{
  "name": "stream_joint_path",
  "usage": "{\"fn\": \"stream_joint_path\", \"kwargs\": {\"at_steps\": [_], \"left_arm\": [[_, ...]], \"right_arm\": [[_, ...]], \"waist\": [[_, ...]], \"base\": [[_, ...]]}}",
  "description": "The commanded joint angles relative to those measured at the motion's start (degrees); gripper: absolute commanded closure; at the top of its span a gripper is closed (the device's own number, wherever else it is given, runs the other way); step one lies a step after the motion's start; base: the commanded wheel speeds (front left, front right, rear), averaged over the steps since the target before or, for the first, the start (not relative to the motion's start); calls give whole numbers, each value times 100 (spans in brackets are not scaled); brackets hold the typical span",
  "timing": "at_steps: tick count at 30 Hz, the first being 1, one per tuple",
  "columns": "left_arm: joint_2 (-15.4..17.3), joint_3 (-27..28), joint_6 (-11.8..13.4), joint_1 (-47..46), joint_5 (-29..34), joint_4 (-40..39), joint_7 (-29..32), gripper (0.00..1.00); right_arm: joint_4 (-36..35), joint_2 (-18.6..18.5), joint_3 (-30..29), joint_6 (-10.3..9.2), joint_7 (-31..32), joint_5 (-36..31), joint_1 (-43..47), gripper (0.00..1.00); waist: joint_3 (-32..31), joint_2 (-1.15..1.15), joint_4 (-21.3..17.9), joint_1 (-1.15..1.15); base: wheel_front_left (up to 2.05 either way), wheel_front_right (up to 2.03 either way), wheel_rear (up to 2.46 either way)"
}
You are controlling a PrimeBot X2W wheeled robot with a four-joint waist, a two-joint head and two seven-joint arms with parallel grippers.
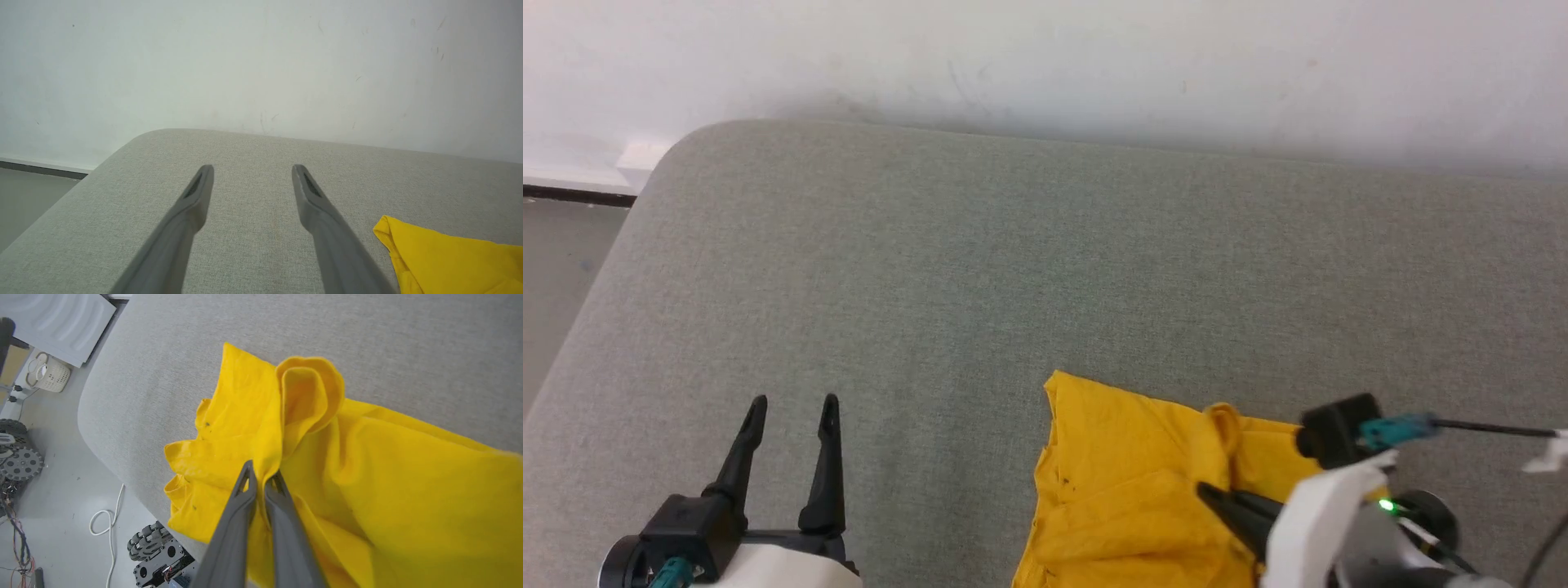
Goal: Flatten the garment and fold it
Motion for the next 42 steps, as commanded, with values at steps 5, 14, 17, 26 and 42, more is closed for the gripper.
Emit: {"fn": "stream_joint_path", "kwargs": {"at_steps": [5,14,17,26,42], "left_arm": [[-63,-71,-63,-146,-38,74,-5,0],[-213,-137,-165,-312,-78,270,-61,0],[-262,-149,-205,-364,-86,346,-82,0],[-413,-245,-336,-568,-87,563,-115,0],[-357,-61,-314,-428,-94,526,-149,0]], "right_arm": [[454,15,932,-5,-33,-96,-769,100],[1594,16,1831,-5,-105,-547,-1768,100],[2077,16,2128,-5,-59,-733,-2078,100],[3237,16,2637,-5,-55,-1053,-2562,73],[1256,16,549,-5,-1172,-581,-1586,0]], "waist": [[40,0,107,0],[193,0,213,0],[228,0,225,0],[269,0,302,0],[328,0,-129,0]], "base": [[0,0,0],[0,0,0],[0,0,0],[0,0,0],[0,0,0]]}}
